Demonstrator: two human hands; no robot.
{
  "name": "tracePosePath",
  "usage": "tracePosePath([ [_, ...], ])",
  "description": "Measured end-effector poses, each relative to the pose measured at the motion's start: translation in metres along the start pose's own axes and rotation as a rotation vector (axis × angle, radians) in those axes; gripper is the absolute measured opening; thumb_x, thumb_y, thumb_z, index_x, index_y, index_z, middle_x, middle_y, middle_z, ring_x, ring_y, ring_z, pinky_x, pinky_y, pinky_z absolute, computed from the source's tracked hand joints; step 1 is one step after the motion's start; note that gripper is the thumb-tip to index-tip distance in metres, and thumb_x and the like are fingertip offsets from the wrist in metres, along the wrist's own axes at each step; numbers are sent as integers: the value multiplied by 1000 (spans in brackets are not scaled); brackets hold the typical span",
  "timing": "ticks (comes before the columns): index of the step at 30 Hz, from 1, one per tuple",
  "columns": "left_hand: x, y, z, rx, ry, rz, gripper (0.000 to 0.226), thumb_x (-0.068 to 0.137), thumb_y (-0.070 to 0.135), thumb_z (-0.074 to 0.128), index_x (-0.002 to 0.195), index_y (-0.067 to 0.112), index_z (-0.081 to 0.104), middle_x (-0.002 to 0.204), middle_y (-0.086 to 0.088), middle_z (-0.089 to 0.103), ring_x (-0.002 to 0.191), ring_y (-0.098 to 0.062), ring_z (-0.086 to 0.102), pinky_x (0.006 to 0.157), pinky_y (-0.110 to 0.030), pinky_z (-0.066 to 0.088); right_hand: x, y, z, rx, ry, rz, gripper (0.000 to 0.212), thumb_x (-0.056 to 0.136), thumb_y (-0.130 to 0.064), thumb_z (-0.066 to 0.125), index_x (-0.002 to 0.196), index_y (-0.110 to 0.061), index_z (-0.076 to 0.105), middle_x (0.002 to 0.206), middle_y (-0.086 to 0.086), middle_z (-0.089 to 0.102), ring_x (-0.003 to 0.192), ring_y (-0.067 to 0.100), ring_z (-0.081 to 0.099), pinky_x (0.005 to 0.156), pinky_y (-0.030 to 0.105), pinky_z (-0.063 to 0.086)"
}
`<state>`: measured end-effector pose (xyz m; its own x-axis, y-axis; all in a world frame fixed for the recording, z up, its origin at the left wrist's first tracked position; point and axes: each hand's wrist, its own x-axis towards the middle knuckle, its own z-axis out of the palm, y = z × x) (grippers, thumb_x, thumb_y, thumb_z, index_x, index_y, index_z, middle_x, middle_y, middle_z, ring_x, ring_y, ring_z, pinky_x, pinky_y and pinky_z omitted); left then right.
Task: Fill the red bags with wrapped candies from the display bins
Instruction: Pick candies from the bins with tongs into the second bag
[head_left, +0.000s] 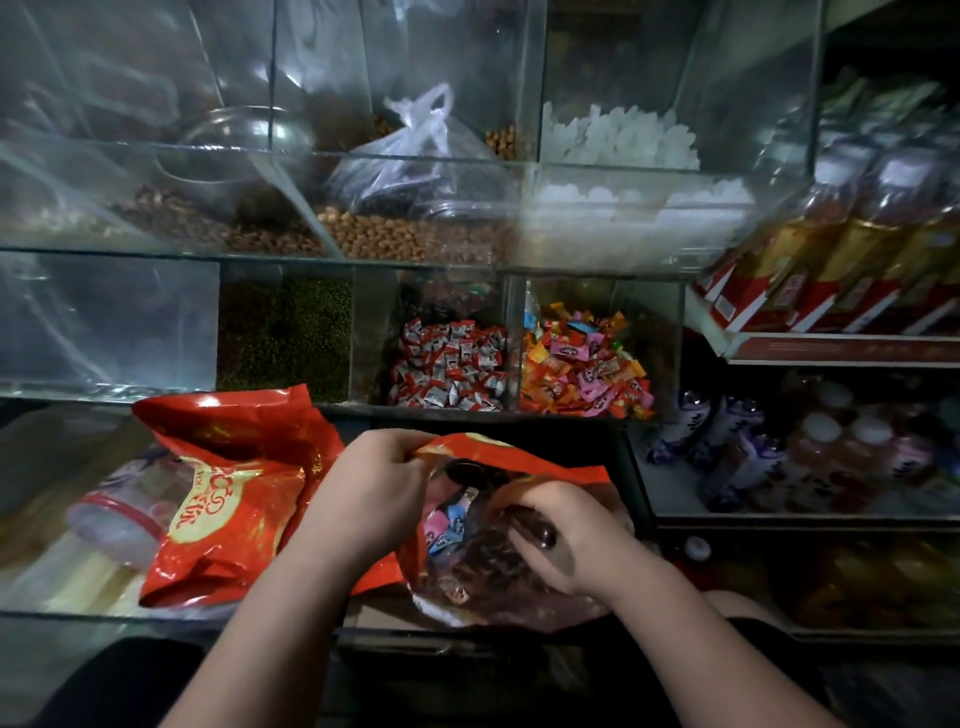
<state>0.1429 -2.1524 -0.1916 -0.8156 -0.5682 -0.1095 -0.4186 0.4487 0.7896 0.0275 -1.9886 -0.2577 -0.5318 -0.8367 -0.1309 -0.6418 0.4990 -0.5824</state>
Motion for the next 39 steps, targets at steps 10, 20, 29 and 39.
tracePosePath([
  [10,1,-9,10,42,62,22,36,90,11,54,79,39,74,76,26,71,73,8,64,67,-22,56,7,-19,17,644,274,428,37,88,-24,74,59,-47,74,54,-27,67,49,-6,62,42,9,41],
  [20,2,-14,16,33,123,30,32,94,14,53,93,38,74,74,30,68,73,11,62,65,-27,59,3,-28,45,1355,357,782,10,86,-18,74,93,-11,78,85,14,81,72,28,80,58,51,63],
  [29,4,-9,-1,58,285,22,28,98,19,54,118,25,72,111,2,73,97,-20,68,84,-35,56,-53,-20,-6,1482,690,478,18,96,-12,72,108,2,69,99,28,76,84,40,79,67,36,66],
  [39,1,6,1,217,283,224,63,92,6,62,145,33,43,146,6,49,129,-14,51,102,-29,45,-90,-28,-55,1284,821,302,25,96,-11,70,75,-19,80,83,24,78,78,44,79,59,33,64],
])
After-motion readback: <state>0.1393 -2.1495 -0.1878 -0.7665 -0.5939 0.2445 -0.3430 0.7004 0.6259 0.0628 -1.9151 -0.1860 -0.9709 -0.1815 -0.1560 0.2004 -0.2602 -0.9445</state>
